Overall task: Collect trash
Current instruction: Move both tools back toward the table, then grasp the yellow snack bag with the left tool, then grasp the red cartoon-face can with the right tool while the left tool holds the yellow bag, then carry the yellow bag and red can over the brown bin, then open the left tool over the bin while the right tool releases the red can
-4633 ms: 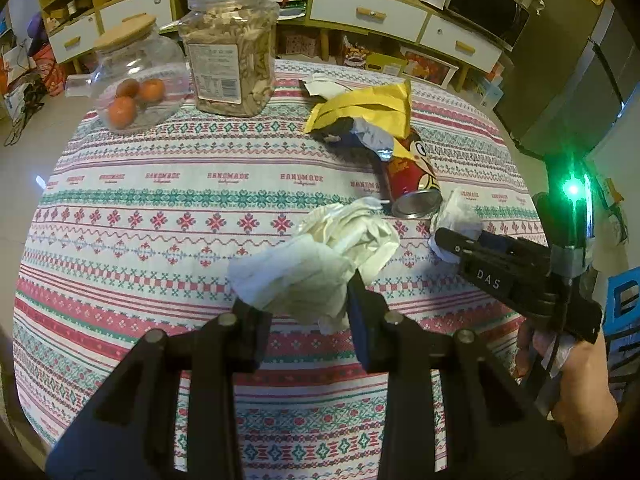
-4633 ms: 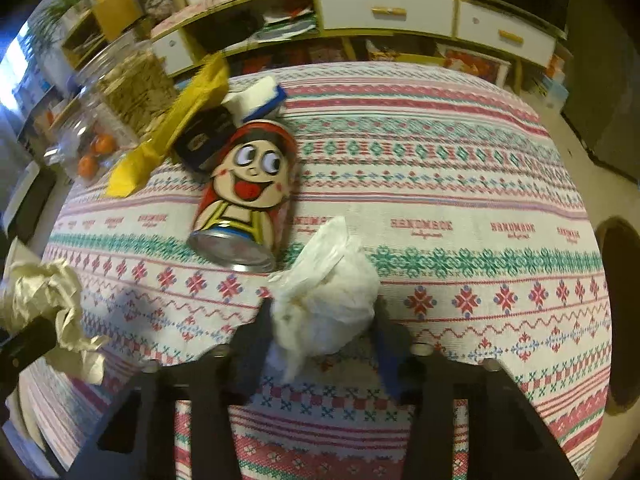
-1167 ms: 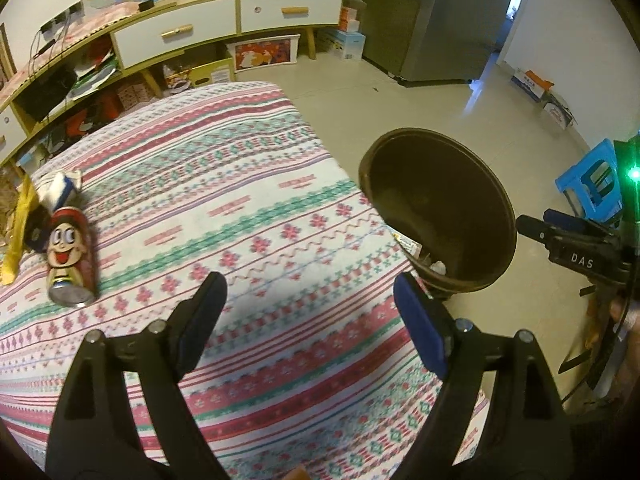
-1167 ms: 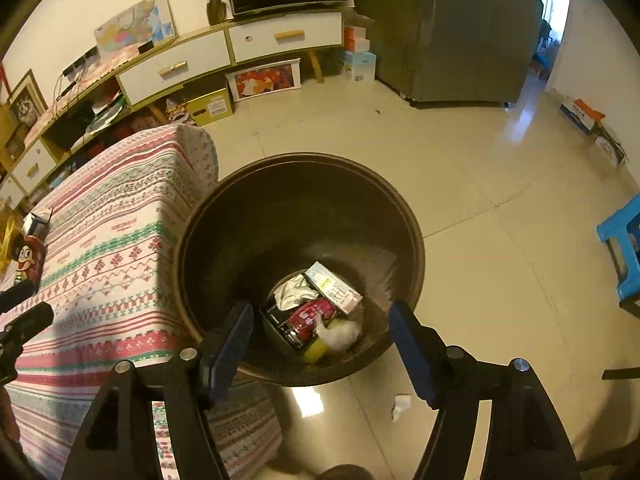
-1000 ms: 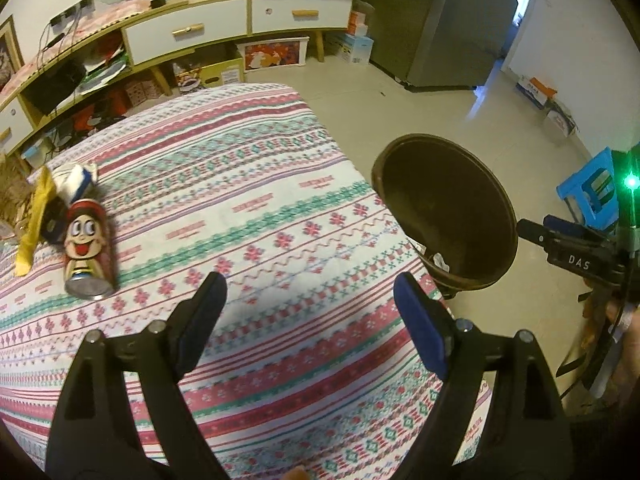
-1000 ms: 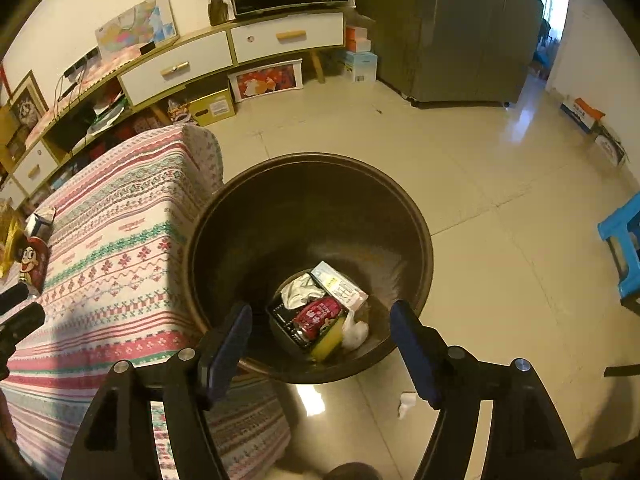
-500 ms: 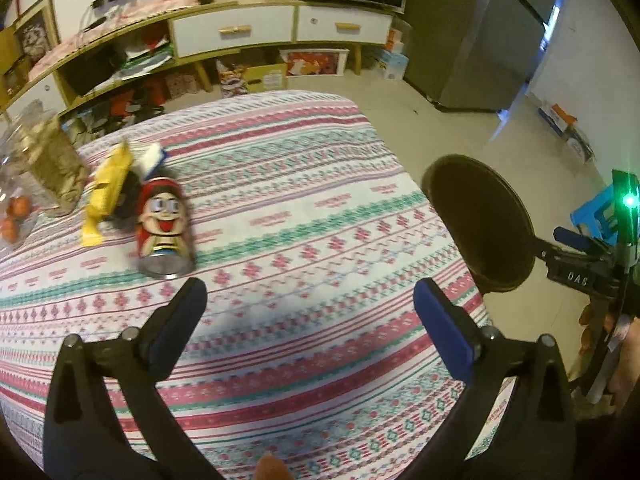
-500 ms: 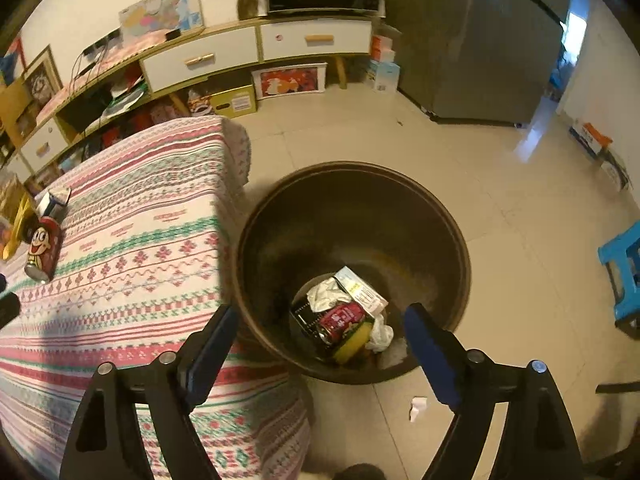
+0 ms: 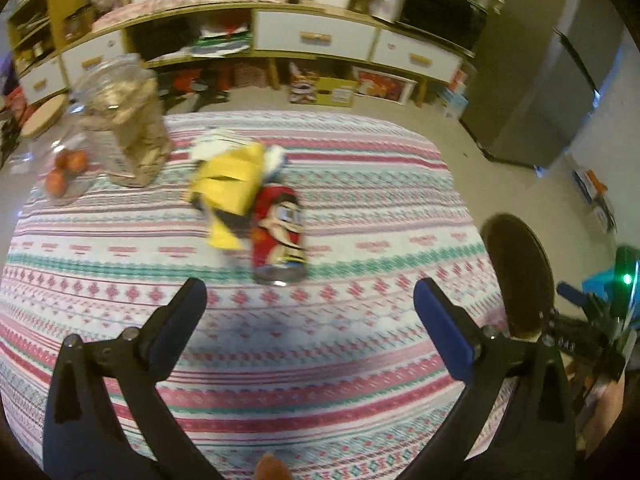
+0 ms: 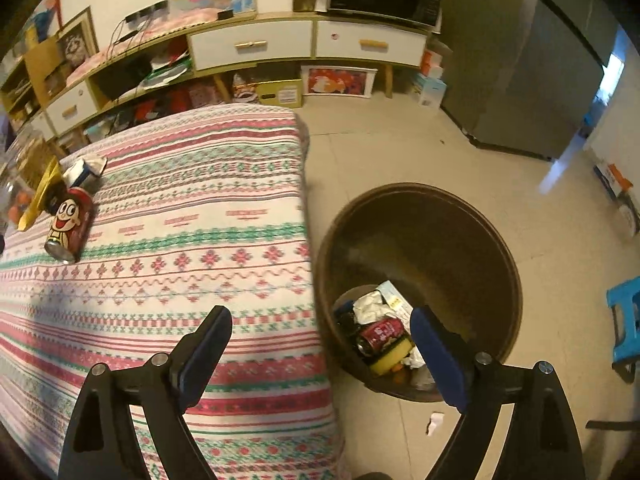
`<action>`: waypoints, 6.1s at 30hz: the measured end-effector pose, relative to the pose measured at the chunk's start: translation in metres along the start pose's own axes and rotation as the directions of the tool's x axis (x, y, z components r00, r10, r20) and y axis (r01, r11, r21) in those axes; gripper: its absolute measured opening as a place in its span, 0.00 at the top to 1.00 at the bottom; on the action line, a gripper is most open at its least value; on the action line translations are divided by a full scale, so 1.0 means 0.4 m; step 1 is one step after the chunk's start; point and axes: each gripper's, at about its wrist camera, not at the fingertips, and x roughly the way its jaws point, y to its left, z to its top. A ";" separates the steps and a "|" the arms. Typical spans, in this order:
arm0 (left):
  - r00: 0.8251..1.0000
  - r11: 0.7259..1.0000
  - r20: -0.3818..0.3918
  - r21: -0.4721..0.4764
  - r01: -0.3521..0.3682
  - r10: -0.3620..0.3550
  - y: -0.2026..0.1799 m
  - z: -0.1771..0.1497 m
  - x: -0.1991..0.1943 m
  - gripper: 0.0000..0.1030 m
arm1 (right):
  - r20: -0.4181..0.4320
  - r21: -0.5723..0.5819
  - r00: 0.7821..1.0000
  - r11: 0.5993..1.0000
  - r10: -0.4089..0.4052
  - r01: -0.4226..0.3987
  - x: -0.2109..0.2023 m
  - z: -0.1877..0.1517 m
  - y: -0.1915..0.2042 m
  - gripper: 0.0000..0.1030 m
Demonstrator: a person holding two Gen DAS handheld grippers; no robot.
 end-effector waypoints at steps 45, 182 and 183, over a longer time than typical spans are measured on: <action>0.991 0.992 0.137 -0.129 0.008 0.010 0.265 0.062 0.003 0.95 | 0.008 -0.019 0.982 0.982 0.188 -0.188 0.049 0.112 0.329 0.11; 0.995 0.974 -0.074 0.214 0.077 -0.062 -0.226 -0.064 0.041 0.03 | -0.130 0.250 0.991 0.967 -0.023 0.055 0.111 -0.097 -0.349 0.47; 0.996 0.975 -0.069 0.211 0.070 -0.057 -0.211 -0.064 0.036 0.03 | -0.140 0.248 0.990 0.967 -0.028 0.062 0.117 -0.102 -0.350 0.47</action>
